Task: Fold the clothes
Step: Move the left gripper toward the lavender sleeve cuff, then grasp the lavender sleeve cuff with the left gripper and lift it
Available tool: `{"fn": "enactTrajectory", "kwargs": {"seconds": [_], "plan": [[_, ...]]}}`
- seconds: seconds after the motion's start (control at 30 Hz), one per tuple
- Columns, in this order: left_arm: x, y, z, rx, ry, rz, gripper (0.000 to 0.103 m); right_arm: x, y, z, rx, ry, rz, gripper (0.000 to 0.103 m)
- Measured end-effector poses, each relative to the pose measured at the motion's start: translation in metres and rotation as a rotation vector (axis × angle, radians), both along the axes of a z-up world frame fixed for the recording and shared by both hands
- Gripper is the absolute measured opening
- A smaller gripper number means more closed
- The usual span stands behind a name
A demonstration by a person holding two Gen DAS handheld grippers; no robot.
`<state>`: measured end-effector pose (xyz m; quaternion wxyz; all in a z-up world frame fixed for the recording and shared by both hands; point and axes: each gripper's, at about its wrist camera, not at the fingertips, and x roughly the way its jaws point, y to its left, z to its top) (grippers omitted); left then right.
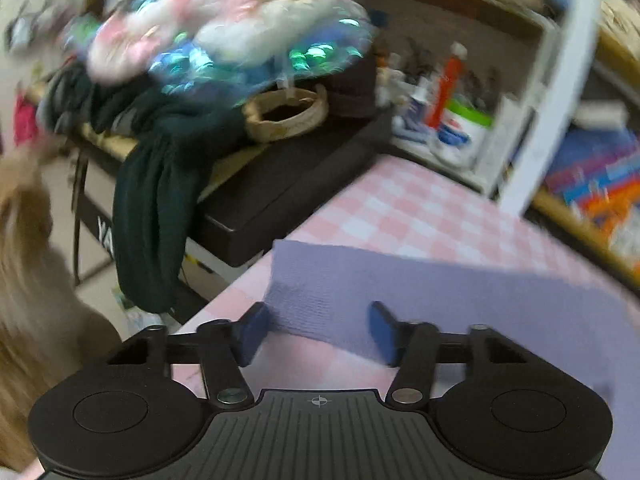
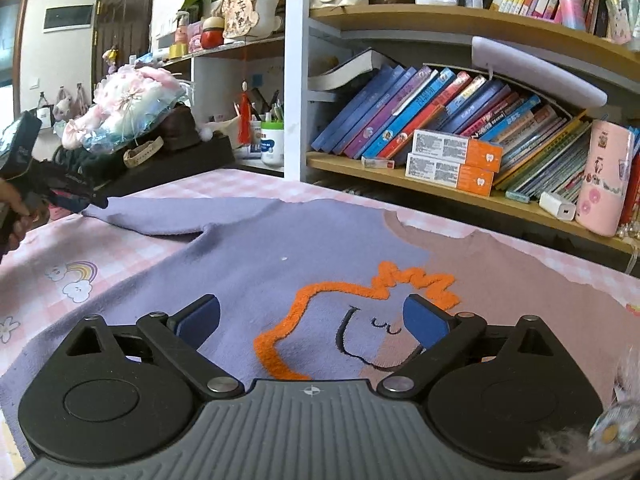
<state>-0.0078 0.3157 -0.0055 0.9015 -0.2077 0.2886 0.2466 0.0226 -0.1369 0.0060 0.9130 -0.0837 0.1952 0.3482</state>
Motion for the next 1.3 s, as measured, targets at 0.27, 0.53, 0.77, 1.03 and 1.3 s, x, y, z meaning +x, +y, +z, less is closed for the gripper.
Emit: {"fn": "enactTrajectory", "kwargs": {"seconds": [0.27,0.53,0.77,1.03,1.3], "plan": [[-0.001,0.010,0.001,-0.072,-0.036,0.091,0.048,0.000,0.000,0.000,0.002,0.002,0.009,0.099],[0.001,0.013,-0.003,-0.113,-0.071,0.085,0.047,0.002,0.001,0.000,0.000,0.011,0.016,0.099],[0.003,0.005,-0.010,-0.293,-0.165,0.012,0.050,0.004,0.001,-0.001,0.005,0.026,0.016,0.099],[0.010,-0.001,-0.009,-0.312,-0.171,0.033,0.058,0.004,0.000,-0.001,0.006,0.032,0.015,0.099],[0.005,0.016,-0.011,-0.305,-0.200,0.130,0.055,0.004,0.000,-0.002,-0.016,0.039,-0.003,0.100]]}}
